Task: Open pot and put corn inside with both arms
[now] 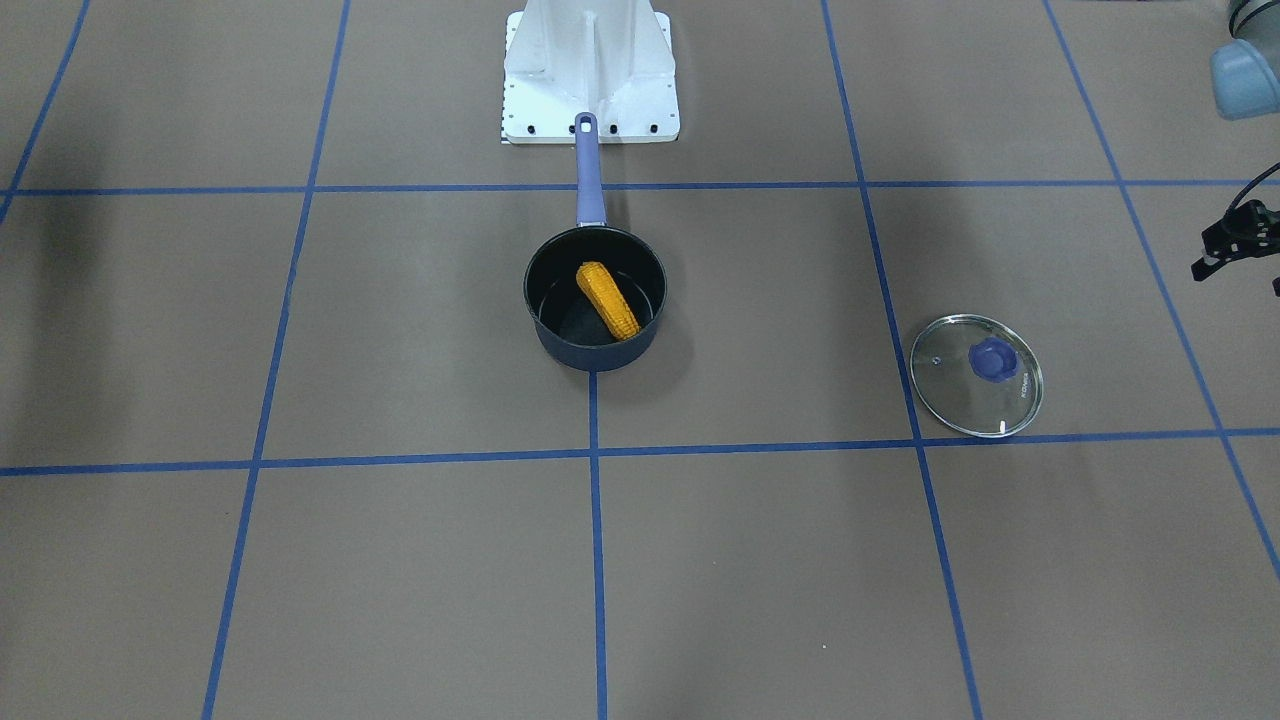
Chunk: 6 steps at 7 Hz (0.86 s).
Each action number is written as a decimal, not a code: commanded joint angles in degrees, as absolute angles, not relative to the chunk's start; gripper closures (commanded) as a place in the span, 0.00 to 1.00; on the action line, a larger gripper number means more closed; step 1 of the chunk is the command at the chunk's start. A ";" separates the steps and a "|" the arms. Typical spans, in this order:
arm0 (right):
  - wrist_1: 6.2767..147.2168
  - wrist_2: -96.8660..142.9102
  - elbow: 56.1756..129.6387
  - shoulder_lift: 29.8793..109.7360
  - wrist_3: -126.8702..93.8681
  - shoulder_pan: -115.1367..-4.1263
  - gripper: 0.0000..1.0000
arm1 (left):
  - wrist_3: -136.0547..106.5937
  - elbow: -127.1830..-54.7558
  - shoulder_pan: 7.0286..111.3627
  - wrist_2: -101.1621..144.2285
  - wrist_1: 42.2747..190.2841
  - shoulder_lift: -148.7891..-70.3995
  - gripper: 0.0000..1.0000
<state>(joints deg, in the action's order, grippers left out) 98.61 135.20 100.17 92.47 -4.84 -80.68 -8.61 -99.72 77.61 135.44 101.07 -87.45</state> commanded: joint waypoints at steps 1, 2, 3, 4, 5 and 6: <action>97.82 134.13 100.19 93.16 -5.01 -81.29 0.00 | -8.61 -99.75 77.61 135.44 101.07 -87.45 0.01; 97.82 133.34 100.46 92.64 -5.36 -81.73 0.00 | -8.70 -99.93 77.61 135.44 101.07 -87.45 0.01; 97.82 132.98 100.46 92.64 -5.36 -81.83 0.00 | -8.70 -100.02 77.61 135.44 101.07 -87.45 0.01; 97.82 133.07 100.46 92.55 -5.36 -81.74 0.00 | -8.70 -100.11 77.61 135.44 101.07 -87.45 0.01; 97.82 133.15 100.55 92.55 -5.36 -81.83 0.00 | -8.79 -100.11 77.69 135.44 101.07 -87.45 0.01; 97.82 133.24 100.46 92.55 -5.45 -81.83 0.00 | -8.79 -100.19 77.78 135.44 101.07 -87.45 0.01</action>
